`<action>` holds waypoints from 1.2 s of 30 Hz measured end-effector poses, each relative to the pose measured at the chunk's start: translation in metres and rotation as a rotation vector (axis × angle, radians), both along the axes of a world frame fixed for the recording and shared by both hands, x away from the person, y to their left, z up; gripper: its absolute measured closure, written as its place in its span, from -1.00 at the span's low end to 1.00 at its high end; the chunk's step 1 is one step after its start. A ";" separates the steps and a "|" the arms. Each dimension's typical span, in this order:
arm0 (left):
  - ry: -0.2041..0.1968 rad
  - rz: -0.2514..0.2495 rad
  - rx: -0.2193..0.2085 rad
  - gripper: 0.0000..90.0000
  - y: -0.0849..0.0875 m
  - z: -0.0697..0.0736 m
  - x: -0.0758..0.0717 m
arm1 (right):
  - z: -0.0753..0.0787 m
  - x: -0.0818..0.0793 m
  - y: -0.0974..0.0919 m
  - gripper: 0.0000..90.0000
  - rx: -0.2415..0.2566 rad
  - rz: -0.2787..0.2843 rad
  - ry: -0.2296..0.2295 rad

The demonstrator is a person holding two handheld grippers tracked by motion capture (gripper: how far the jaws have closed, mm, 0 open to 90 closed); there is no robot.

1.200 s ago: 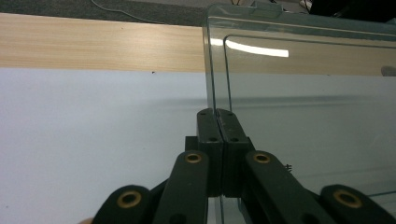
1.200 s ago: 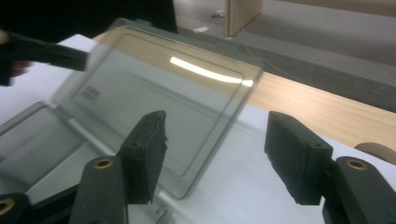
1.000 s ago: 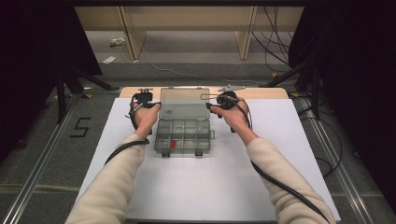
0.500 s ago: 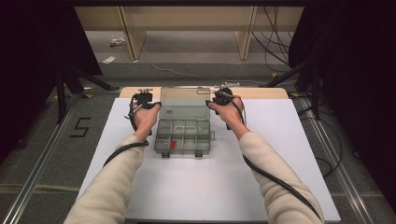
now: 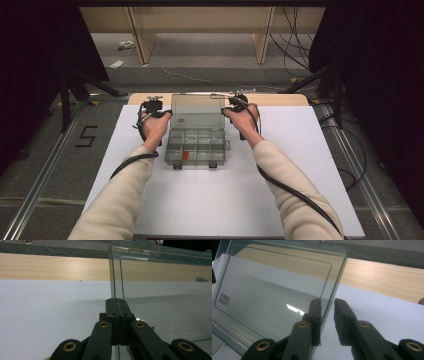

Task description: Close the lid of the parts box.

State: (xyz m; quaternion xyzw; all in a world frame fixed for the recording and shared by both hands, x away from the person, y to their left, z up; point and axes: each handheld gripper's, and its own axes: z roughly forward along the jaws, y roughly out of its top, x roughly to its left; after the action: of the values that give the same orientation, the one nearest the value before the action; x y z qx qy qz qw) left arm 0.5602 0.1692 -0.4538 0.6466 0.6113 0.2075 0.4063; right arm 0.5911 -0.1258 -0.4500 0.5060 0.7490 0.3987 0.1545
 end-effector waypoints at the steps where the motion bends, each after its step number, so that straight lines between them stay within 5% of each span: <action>1: 0.000 0.000 -0.001 0.99 0.000 0.000 0.000 | 0.000 0.000 0.000 0.72 0.000 -0.005 0.005; 15: 0.004 -0.006 0.007 1.00 0.001 -0.001 0.000 | 0.003 -0.003 0.011 0.90 0.014 -0.133 0.055; 36: -0.020 -0.065 0.051 0.87 0.001 -0.006 0.005 | 0.003 -0.013 0.021 0.97 -0.002 -0.226 -0.014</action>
State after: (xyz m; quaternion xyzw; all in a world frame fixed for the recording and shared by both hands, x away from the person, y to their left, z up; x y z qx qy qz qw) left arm 0.5647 0.1704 -0.4594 0.6743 0.5803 0.2159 0.4025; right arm 0.5785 -0.1043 -0.4467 0.5843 0.6866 0.3813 0.2043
